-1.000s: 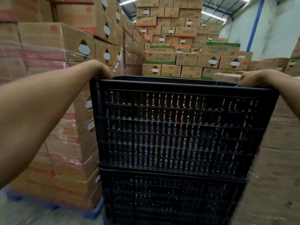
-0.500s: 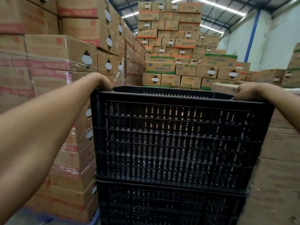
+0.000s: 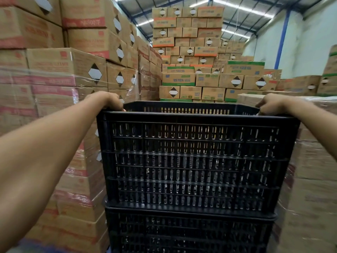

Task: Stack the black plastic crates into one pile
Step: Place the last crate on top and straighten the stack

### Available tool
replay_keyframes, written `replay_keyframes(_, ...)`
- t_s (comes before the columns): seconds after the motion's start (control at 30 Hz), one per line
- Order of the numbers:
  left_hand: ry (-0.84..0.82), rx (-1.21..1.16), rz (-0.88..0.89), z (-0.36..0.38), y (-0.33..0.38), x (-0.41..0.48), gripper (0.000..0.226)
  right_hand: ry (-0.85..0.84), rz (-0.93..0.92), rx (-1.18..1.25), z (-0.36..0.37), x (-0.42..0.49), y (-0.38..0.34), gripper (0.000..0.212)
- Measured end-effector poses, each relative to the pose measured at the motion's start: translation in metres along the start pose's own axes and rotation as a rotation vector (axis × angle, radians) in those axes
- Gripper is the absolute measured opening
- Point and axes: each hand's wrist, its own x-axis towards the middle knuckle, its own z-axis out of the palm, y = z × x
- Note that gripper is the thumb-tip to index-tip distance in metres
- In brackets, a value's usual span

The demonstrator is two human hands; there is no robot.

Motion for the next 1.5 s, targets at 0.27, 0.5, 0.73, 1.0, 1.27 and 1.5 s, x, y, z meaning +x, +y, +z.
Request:
replay_keyframes(0.27, 0.16, 0.1, 0.017, 0.005, -0.004, 0.016, 0.067, -0.013, -0.076, -0.039, -0.001, -0.005, -0.004, 0.067)
replay_keyframes(0.5, 0.125, 0.094, 0.126, 0.007, 0.015, -0.004, 0.073, -0.085, -0.114, -0.097, 0.0, -0.003, -0.003, 0.063)
replay_keyframes(0.73, -0.014, 0.216, 0.146, 0.006, 0.011, 0.009, 0.07, -0.168, -0.117, -0.083, 0.003, 0.008, 0.001, 0.065)
replay_keyframes(1.0, -0.075, 0.217, 0.16, 0.008, 0.009, 0.021, 0.069, -0.208, -0.103, -0.165, 0.003, 0.011, -0.001, 0.07)
replay_keyframes(1.27, -0.104, 0.143, 0.103, 0.008, 0.016, -0.005, 0.054, -0.196, -0.076, -0.224, -0.003, -0.015, -0.014, 0.081)
replay_keyframes(1.5, -0.001, 0.013, 0.172, -0.031, 0.055, -0.053, 0.051, -0.035, -0.133, -0.065, -0.022, -0.038, -0.023, 0.058)
